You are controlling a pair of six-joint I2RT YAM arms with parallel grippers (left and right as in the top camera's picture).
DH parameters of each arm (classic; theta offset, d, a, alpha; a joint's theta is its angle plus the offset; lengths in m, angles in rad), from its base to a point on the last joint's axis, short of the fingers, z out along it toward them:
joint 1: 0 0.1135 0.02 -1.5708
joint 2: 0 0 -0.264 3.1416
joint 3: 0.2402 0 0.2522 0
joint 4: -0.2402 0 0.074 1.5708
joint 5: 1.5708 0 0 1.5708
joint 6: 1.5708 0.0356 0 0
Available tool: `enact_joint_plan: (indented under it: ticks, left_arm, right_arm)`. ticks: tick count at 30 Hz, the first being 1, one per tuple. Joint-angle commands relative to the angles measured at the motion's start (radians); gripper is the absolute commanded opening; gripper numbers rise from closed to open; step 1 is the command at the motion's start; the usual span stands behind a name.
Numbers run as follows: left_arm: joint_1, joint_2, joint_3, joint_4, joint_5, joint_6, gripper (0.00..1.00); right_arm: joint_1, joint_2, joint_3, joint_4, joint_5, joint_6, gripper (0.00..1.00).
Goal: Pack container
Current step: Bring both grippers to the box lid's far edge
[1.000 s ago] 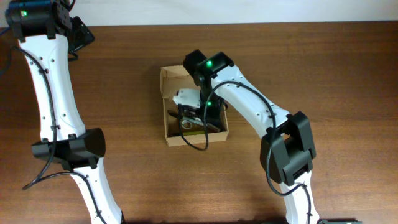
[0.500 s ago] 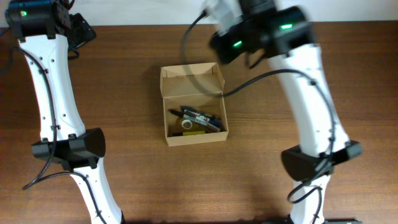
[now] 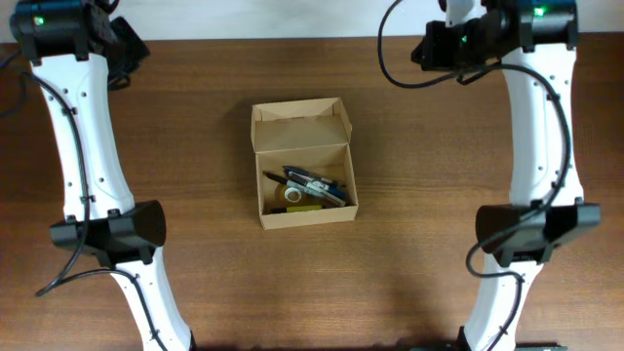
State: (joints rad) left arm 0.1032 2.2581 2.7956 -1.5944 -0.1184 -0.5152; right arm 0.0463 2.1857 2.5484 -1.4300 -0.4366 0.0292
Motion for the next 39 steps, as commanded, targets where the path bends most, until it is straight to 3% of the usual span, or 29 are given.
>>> enact_joint_plan:
  ticks: [1,7,20,39]
  left_arm:
    - [-0.01,0.092,-0.039,0.03,0.238,0.069,0.02]
    - [-0.009,0.26,-0.06,0.0,0.391,0.117,0.02]
    - [-0.009,0.484,-0.06,-0.04,0.73,0.2,0.02]
    - [-0.056,0.64,-0.06,-0.021,0.953,0.138,0.01]
  right_arm:
    - [0.006,0.084,-0.08,0.019,-0.06,0.014,0.04]
    - [0.005,0.175,-0.204,0.106,-0.182,0.048,0.04]
    - [0.007,0.219,-0.444,0.261,-0.238,0.089,0.04]
    - [0.103,0.257,-0.475,0.316,-0.253,0.093,0.04]
